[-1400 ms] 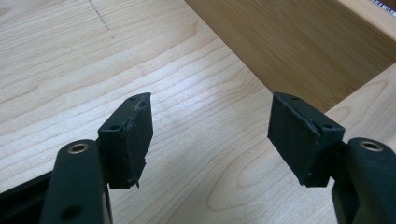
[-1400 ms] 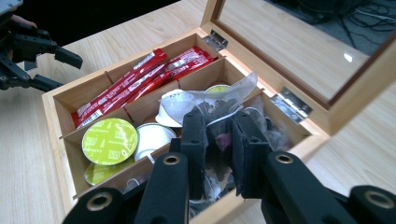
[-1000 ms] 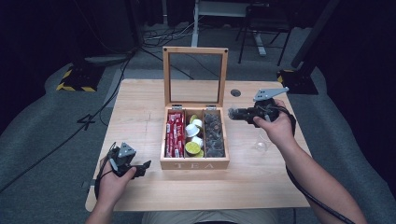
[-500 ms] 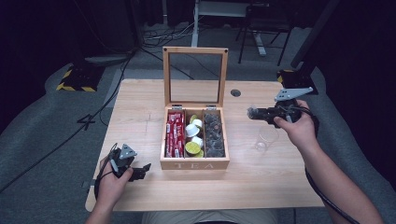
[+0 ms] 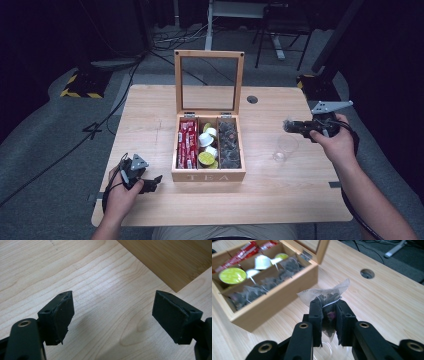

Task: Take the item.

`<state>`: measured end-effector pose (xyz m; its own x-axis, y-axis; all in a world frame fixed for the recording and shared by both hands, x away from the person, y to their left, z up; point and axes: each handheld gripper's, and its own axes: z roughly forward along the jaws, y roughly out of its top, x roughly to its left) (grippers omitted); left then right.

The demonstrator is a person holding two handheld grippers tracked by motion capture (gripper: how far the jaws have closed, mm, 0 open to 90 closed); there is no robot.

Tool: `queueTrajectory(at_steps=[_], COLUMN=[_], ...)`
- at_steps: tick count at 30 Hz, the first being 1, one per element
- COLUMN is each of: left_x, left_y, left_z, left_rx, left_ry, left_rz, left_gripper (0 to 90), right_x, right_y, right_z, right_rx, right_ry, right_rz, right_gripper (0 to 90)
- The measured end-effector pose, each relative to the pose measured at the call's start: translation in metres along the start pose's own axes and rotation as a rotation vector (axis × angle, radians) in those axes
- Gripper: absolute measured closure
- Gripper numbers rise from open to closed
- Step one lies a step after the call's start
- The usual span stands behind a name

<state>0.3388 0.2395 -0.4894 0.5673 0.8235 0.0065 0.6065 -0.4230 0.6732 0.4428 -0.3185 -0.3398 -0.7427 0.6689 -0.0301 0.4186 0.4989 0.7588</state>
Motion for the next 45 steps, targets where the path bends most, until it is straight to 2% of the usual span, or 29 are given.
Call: queueTrajectory(at_steps=[3,10,13,15,19,27,30,36,38,39,40,41,45], left_x=[0.000,0.001,0.001,0.001,0.001,0.000,0.000,-0.001,-0.001,-0.001,-0.001,-0.001,-0.001], left_y=[0.000,0.000,0.000,0.000,0.000,0.000,0.000,0.001,0.001,0.001,0.001,0.001,0.001], left_z=[0.001,0.002,0.004,0.004,0.004,0.005,0.005,0.004,0.004,0.004,0.004,0.004,0.004], left_rx=[0.002,0.011,0.007,0.008,0.009,0.014,0.000,-0.007,-0.009,-0.010,-0.010,-0.010,-0.007], left_ry=[-0.001,-0.001,-0.003,0.000,-0.007,-0.012,-0.013,-0.008,-0.013,-0.013,-0.012,-0.012,-0.008], left_rz=[-0.007,-0.005,-0.004,0.013,0.009,0.012,0.025,0.034,0.027,0.025,0.028,0.028,0.031], left_gripper=[18.3,18.3,18.4,18.8,19.1,19.2,20.1,20.1,20.1,20.1,20.1,20.1,20.1], right_x=[-0.002,-0.007,-0.009,-0.009,-0.008,-0.002,-0.001,-0.001,-0.001,-0.002,-0.002,-0.002,-0.005], right_y=[-0.005,-0.023,-0.030,-0.035,-0.037,-0.037,-0.037,-0.038,-0.040,-0.041,-0.042,-0.042,-0.042], right_z=[-0.001,-0.001,0.003,0.008,0.013,0.024,0.029,0.034,0.035,0.035,0.034,0.034,0.028], right_rx=[0.009,0.021,0.045,0.075,0.093,0.164,0.194,0.208,0.199,0.174,0.164,0.164,0.126], right_ry=[-0.010,0.002,0.016,0.026,0.039,0.050,0.050,0.052,0.054,0.057,0.047,0.047,0.027], right_rz=[0.007,0.046,0.062,0.067,0.065,0.043,0.043,0.045,0.048,0.057,0.063,0.063,0.075], right_gripper=[76.7,76.7,76.7,76.7,76.7,76.6,76.6,76.1,70.9,63.3,59.9,59.9,50.8])
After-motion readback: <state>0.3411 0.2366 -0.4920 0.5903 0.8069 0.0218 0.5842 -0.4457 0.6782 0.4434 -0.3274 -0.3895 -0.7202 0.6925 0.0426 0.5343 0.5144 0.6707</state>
